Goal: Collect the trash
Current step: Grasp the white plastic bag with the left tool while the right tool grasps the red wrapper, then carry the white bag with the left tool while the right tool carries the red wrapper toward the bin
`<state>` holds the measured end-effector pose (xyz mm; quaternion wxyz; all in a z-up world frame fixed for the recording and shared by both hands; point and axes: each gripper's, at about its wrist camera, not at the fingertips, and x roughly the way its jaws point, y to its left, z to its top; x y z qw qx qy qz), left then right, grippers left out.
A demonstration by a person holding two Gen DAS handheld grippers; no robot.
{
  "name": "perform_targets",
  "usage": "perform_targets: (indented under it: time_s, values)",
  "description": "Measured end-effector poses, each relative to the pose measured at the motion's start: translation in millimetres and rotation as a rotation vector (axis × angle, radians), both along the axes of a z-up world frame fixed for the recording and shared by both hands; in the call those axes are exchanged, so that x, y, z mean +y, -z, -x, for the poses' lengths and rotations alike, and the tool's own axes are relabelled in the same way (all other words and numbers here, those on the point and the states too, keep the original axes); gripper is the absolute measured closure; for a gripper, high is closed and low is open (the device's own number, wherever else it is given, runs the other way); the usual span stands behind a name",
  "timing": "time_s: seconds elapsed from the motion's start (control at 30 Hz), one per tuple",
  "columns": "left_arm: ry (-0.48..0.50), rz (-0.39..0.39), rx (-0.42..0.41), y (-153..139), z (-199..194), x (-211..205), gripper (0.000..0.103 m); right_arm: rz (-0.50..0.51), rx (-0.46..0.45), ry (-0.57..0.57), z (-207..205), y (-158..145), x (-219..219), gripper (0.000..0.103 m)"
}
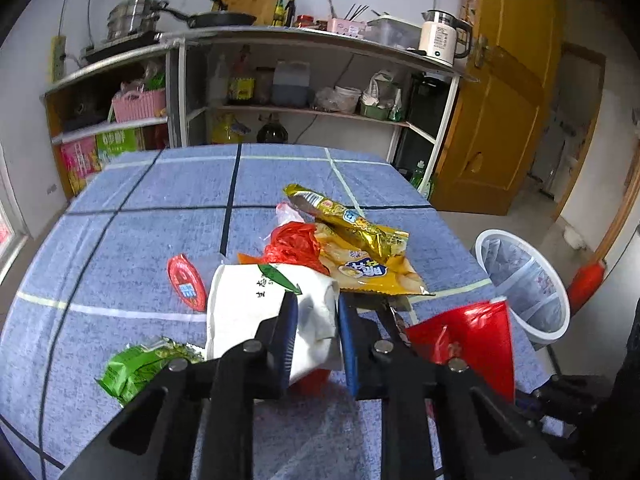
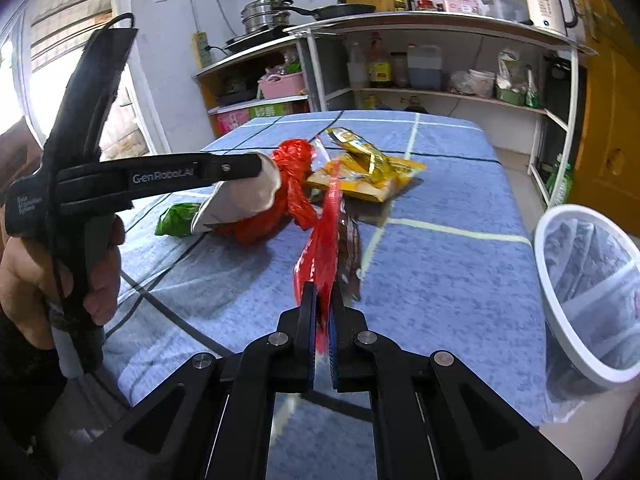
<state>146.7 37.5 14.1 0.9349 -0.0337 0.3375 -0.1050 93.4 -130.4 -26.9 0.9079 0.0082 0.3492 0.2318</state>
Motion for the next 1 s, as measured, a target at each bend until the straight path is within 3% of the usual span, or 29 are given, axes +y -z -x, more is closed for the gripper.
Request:
perform_targets:
  time_s: [0.6,0.7,0.77,0.8,0.87,0.9,0.93,1.0]
  values:
    - [0.024,0.02,-0.11,-34.6,39.5,-9.8,0.087,-0.061,-0.065,0.055,19.9,-29.4,-34.0,0.101]
    - [0.028,0.017,-0.124,-40.1,42.4,-12.0,0.087,-0.133,-0.024,0.059,13.1,-26.5,-41.5,0.1]
    - [0.026,0.019,-0.126,-41.0,43.6,-11.8,0.087,-0.129,-0.004,0.074,7.0,-26.7,-39.8,0.1]
    - [0.024,0.021,-0.127,-41.3,44.1,-10.9,0.087,-0.135,-0.01,0.075,7.2,-28.3,-39.3,0.094]
    - [0.019,0.029,-0.128,-41.8,45.3,-7.4,0.087,-0.166,-0.014,0.025,6.5,-30.3,-33.1,0.061]
    - [0.015,0.033,-0.127,-41.7,45.7,-5.3,0.087,-0.167,-0.005,0.006,5.1,-28.7,-29.5,0.031]
    - [0.011,0.038,-0.125,-41.0,45.7,-2.5,0.087,-0.163,0.009,-0.005,2.4,-26.1,-23.7,0.025]
    - [0.002,0.043,-0.124,-40.1,46.9,2.9,0.087,-0.154,0.045,-0.026,-3.7,-18.0,-13.5,0.025]
